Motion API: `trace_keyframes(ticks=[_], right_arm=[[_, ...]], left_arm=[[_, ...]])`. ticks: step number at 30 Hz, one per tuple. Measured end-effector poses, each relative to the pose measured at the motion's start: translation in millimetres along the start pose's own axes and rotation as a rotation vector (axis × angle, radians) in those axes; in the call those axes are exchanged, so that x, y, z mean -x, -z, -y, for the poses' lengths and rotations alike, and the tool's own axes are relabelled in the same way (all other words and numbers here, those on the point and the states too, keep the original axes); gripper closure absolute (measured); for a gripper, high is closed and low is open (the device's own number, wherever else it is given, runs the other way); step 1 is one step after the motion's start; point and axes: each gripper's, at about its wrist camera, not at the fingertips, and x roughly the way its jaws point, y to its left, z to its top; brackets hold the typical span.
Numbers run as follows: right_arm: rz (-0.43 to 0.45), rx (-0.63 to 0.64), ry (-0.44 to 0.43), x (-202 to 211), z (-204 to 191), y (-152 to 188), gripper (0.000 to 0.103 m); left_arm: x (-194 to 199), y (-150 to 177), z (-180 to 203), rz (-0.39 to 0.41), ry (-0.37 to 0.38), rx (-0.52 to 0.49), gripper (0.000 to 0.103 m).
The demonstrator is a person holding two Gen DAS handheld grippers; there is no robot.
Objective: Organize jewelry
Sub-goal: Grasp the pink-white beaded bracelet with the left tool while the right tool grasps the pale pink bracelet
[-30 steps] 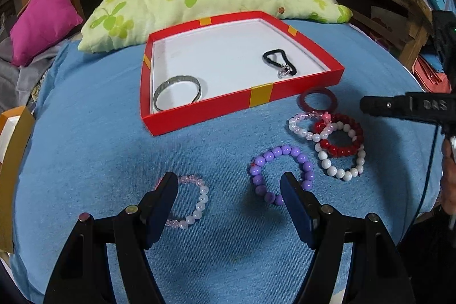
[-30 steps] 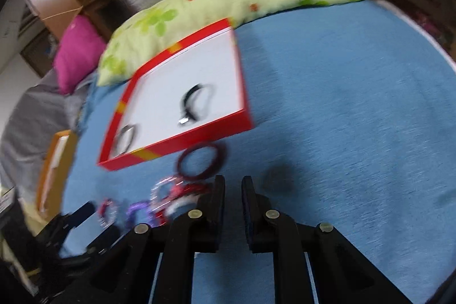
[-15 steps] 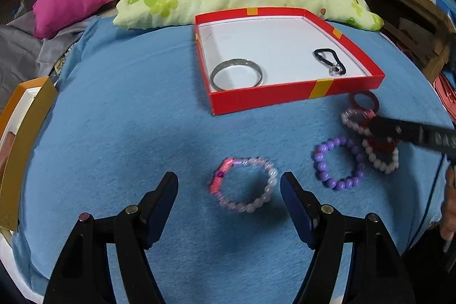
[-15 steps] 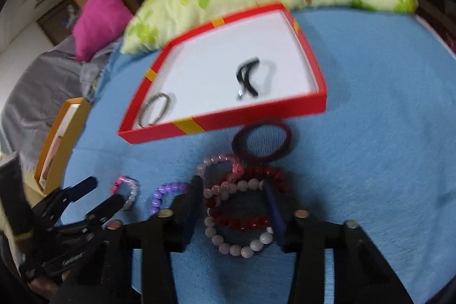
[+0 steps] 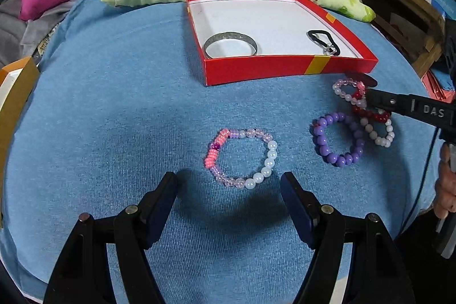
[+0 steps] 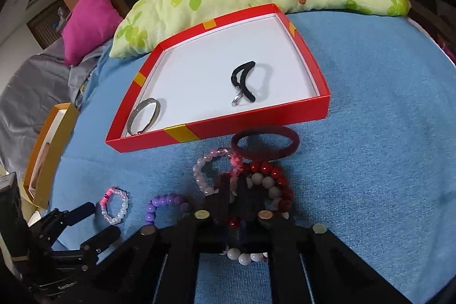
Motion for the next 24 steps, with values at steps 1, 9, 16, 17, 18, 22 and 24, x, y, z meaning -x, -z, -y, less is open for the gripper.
trace_keyframes(ticks=[1, 9, 16, 17, 18, 22, 24], right_arm=[[0.001, -0.004, -0.002, 1, 2, 0, 0.098], [0.013, -0.102, -0.09, 15, 26, -6, 0.096], [0.038, -0.066, -0.083, 14, 8, -8, 0.054], [0.04, -0.061, -0.078, 11, 5, -8, 0.051], [0.045, -0.052, -0.066, 9, 2, -8, 0.051], [0.031, 0.029, 0.035, -9, -12, -9, 0.075], [0.04, 0.08, 0.081, -12, -18, -8, 0.095]], left_arm=[[0, -1, 0, 0.006, -0.003, 0.0, 0.028], [0, -6, 8, 0.06, 0.007, -0.045, 0.077], [2, -10, 14, 0.09, 0.002, -0.061, 0.093], [3, -10, 14, 0.095, 0.001, -0.065, 0.094], [4, -10, 15, 0.099, 0.002, -0.07, 0.094], [4, -9, 13, 0.101, 0.002, -0.07, 0.095], [4, -9, 10, 0.101, 0.001, -0.061, 0.095]])
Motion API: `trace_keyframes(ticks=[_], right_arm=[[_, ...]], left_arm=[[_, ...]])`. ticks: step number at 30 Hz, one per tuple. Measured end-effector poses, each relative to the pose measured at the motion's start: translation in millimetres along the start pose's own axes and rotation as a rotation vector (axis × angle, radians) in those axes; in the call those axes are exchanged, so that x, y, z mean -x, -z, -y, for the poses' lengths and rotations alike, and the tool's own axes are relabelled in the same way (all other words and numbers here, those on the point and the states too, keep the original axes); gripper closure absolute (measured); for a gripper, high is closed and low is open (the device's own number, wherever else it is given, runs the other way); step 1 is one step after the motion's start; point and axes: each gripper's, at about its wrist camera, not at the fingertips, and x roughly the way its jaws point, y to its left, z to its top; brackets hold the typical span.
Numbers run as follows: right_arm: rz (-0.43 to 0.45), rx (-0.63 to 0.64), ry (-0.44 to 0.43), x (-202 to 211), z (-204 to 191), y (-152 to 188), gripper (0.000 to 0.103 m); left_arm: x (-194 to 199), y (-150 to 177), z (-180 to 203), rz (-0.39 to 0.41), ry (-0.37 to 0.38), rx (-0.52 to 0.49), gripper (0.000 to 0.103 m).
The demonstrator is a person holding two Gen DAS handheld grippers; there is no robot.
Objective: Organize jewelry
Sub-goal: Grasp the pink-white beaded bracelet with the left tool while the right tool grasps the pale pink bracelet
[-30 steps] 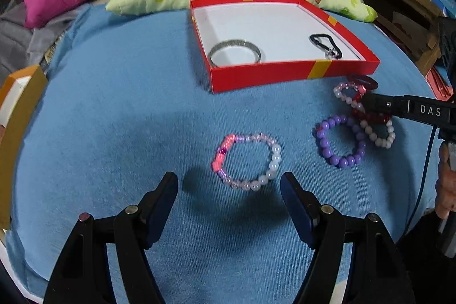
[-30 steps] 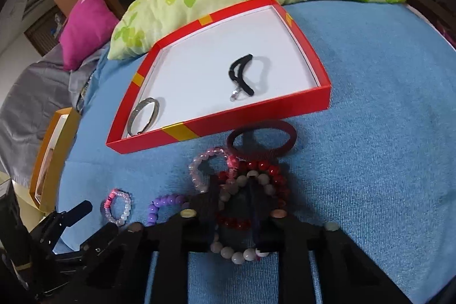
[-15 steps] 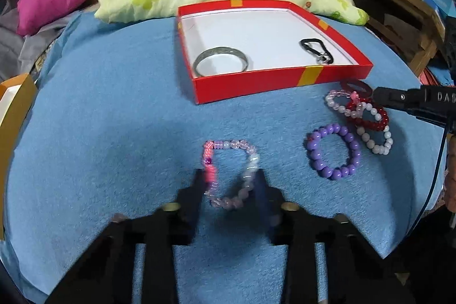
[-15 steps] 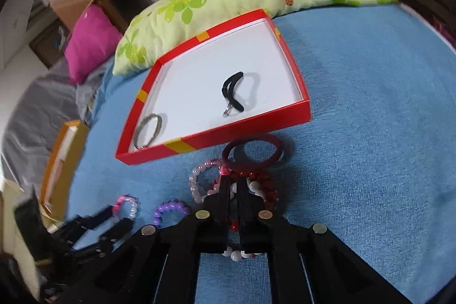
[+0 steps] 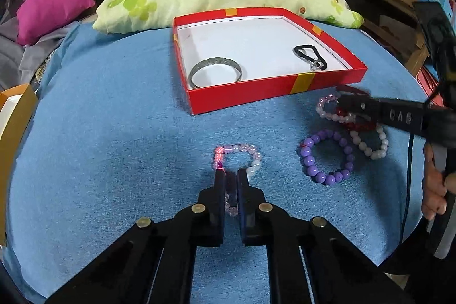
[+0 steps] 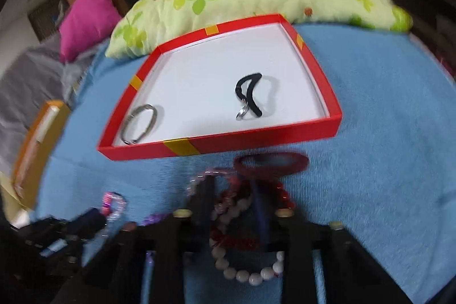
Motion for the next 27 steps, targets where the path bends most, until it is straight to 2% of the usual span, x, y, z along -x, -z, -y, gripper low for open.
trace_keyframes(ticks=[4, 6, 7, 8, 10, 12, 13, 14, 16, 18, 19, 20, 21, 22, 27], right_arm=[[0.0, 0.046, 0.021, 4, -6, 4, 0.095], [0.015, 0.037, 0.01, 11, -3, 5, 0.095], [0.021, 0.027, -0.001, 15, 0, 5, 0.095], [0.027, 0.01, -0.018, 20, 5, 5, 0.095], [0.037, -0.026, -0.044, 27, 12, 4, 0.095], [0.049, -0.075, -0.075, 35, 24, 2, 0.095], [0.054, -0.095, -0.084, 38, 29, 1, 0.095], [0.059, -0.108, -0.087, 40, 32, 1, 0.095], [0.069, -0.135, -0.088, 45, 40, 1, 0.095], [0.066, -0.156, -0.1, 46, 45, 0, 0.095], [0.062, -0.166, -0.109, 47, 47, 1, 0.095], [0.058, -0.173, -0.116, 47, 48, 1, 0.095], [0.056, -0.175, -0.118, 47, 49, 1, 0.095], [0.058, -0.175, -0.12, 49, 50, 1, 0.095], [0.073, -0.182, -0.15, 55, 52, 1, 0.095]], left_arm=[[-1, 0, -8, -0.013, 0.017, 0.04, 0.095], [-2, -1, -10, -0.025, 0.02, 0.058, 0.076], [-2, -1, -10, -0.027, 0.023, 0.065, 0.055], [-1, -1, -10, -0.022, 0.019, 0.069, 0.042], [2, -1, -7, 0.0, 0.014, 0.059, 0.04], [2, -2, -4, -0.002, 0.036, 0.052, 0.033], [0, -1, -2, -0.01, 0.046, 0.053, 0.025], [-3, 0, 0, -0.022, 0.055, 0.048, 0.024], [-10, 1, 3, -0.046, 0.053, 0.039, 0.025], [-12, 1, 5, -0.031, 0.029, 0.023, 0.025], [-12, 0, 6, -0.025, 0.025, 0.018, 0.034], [-12, 0, 7, -0.018, 0.02, 0.013, 0.056], [-13, -1, 8, -0.014, 0.019, 0.005, 0.069], [-14, -2, 7, -0.018, 0.03, 0.006, 0.088], [-6, -6, 11, 0.028, 0.043, 0.0, 0.088]])
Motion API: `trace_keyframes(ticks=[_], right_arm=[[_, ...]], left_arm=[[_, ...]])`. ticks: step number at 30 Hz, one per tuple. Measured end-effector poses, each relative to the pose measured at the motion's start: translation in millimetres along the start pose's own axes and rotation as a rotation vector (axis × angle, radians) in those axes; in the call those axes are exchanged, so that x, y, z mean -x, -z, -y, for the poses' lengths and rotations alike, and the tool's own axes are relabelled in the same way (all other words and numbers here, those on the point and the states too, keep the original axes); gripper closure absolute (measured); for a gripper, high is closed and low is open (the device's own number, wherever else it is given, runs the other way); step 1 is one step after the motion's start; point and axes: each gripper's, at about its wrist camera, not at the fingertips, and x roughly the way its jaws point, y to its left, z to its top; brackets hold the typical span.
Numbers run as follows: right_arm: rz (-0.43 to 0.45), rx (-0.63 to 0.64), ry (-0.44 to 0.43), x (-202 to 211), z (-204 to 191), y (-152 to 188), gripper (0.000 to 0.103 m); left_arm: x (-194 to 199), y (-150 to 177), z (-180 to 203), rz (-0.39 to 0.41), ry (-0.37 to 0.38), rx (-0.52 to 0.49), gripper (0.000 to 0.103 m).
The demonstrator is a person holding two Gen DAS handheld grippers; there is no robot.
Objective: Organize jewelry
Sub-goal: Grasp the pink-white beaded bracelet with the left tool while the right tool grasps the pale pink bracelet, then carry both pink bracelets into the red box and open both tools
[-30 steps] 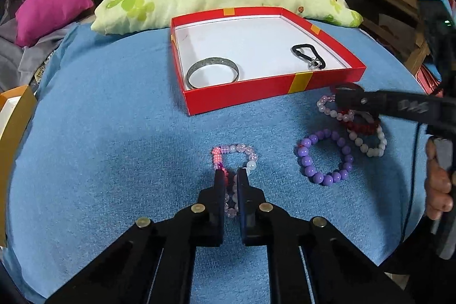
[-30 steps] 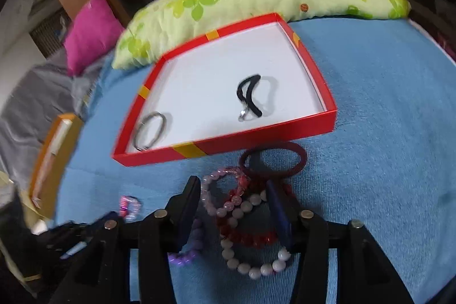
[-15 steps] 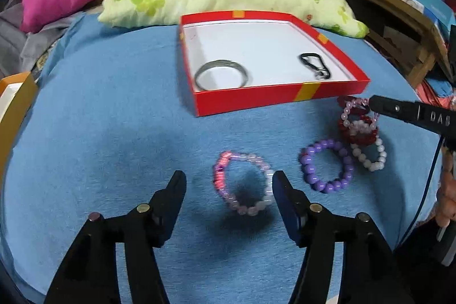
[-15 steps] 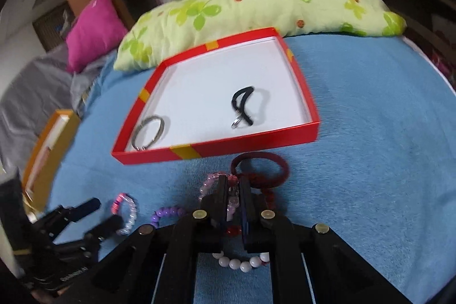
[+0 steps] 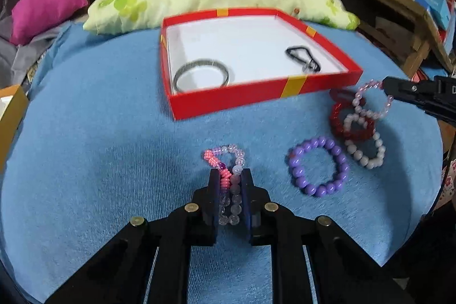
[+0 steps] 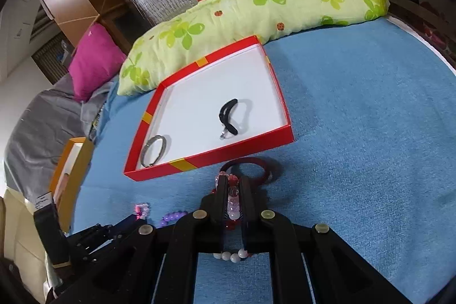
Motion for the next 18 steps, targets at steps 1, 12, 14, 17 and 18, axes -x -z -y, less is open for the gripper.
trace_keyframes(ticks=[1, 12, 14, 17, 18], right_arm=[[0.005, -0.004, -0.011, 2, 0, -1, 0.095], [0.046, 0.02, -0.09, 7, -19, -12, 0.095], [0.047, 0.036, -0.086, 3, -25, -17, 0.095], [0.048, 0.04, -0.085, -7, -33, -27, 0.095], [0.05, 0.038, -0.085, -11, -34, -31, 0.095]], left_arm=[[4, -2, 0, 0.023, 0.01, 0.0, 0.088], [33, -25, 3, 0.145, 0.015, -0.013, 0.088], [33, -38, 2, 0.154, 0.021, -0.008, 0.088], [29, -58, -5, 0.166, 0.029, 0.02, 0.088], [26, -68, -7, 0.172, 0.026, 0.027, 0.088]])
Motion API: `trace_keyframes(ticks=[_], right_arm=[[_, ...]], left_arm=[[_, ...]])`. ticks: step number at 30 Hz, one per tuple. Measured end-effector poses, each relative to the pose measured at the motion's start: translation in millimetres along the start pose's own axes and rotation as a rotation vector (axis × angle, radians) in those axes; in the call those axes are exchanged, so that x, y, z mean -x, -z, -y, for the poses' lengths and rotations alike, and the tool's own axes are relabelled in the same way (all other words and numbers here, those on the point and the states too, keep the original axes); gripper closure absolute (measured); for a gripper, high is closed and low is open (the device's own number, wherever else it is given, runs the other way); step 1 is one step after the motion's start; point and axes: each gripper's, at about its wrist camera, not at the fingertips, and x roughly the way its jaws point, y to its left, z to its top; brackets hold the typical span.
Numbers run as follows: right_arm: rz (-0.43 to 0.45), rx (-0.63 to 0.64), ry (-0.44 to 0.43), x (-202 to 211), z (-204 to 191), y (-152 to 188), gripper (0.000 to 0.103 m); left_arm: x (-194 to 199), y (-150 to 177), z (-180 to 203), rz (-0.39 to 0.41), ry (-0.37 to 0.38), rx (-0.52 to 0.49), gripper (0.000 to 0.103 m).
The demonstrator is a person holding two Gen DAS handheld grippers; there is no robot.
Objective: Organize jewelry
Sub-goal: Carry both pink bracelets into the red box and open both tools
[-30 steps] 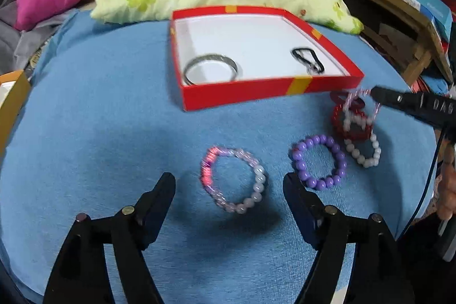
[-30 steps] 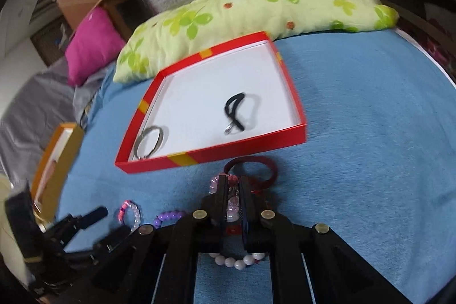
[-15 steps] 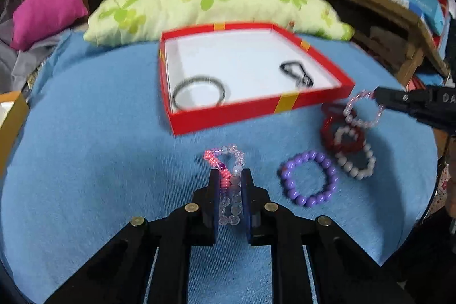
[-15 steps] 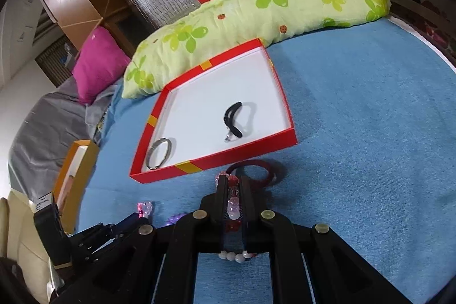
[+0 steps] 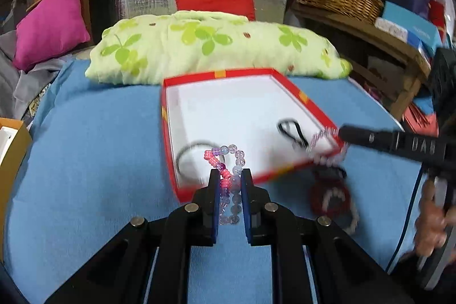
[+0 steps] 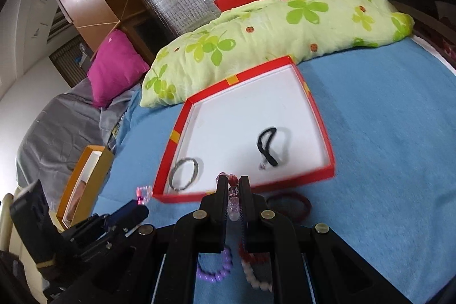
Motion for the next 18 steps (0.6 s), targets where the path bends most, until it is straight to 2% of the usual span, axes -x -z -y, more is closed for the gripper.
trace_keyframes(ticks=[9, 18], right_arm=[[-0.004, -0.023, 0.008, -62, -3, -42, 0.095], [-0.052, -0.077, 0.047, -130, 6, -71, 0.095]], left_arm=[[-68, -49, -11, -0.044, -0.002, -0.007, 0.088], [-135, -62, -28, -0.157, 0.02, 0.028, 0.088]])
